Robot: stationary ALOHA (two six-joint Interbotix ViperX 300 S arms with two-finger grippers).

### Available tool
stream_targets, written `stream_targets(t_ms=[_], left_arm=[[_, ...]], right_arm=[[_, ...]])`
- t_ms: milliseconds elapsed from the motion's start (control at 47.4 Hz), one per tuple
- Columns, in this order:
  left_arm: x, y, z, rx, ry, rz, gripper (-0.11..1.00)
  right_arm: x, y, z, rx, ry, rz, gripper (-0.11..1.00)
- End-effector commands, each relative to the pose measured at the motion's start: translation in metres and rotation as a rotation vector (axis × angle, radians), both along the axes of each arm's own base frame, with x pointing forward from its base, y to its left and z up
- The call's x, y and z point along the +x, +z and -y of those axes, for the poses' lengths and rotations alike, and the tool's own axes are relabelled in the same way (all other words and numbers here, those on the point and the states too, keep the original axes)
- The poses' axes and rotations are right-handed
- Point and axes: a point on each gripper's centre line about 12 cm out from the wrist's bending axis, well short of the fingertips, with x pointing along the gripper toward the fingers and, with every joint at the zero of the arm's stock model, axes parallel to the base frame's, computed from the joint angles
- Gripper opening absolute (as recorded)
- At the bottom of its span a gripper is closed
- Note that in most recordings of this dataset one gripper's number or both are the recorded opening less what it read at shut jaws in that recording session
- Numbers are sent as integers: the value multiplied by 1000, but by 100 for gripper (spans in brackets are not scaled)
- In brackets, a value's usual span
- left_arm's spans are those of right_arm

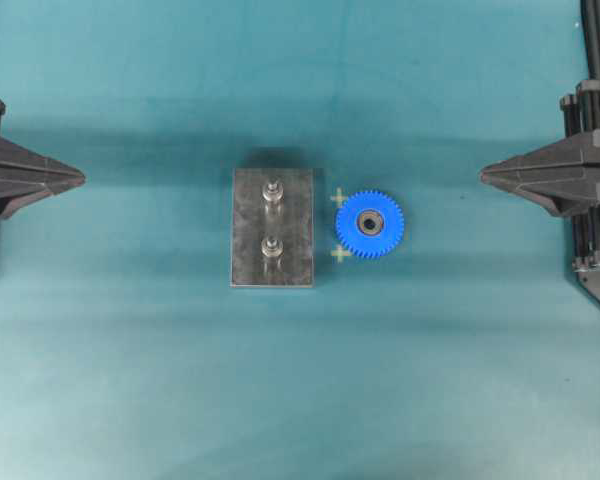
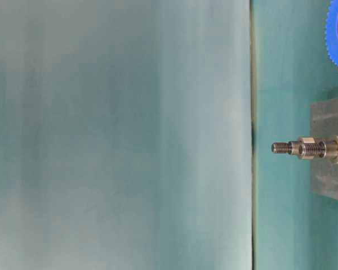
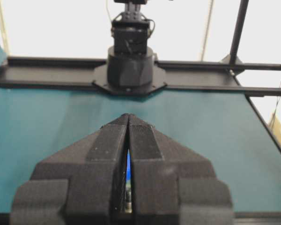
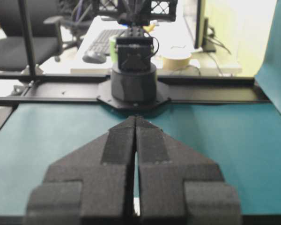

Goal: Fit the large gear onto the shaft.
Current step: 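Move the right gripper from rest toward the blue gear, then lower the right gripper over the blue gear and grip its hub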

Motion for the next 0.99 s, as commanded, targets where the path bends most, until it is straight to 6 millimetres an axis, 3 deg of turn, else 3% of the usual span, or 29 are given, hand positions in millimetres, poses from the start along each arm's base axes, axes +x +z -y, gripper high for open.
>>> stream_targets(t_ms=[0, 148, 211, 380, 528, 781, 971], left_arm=[[5, -3, -1, -29, 3, -34, 0], [14, -8, -2, -62, 6, -124, 0], [18, -8, -1, -60, 5, -143, 0], [27, -5, -2, -61, 10, -187, 0], [37, -22, -3, -56, 17, -353, 0], [43, -32, -3, 26, 11, -462, 0], [48, -43, -3, 55, 4, -531, 0]], right_arm=[[2, 3, 2, 55, -6, 7, 1], [1, -5, 13, 364, -68, -42, 1], [1, -11, 15, 418, -80, -106, 1], [7, -20, 23, 420, -132, -339, 1], [18, -34, 32, 429, -183, -623, 1], [60, -64, 45, 271, -192, -946, 1], [83, -88, 52, 195, -168, -1083, 1]])
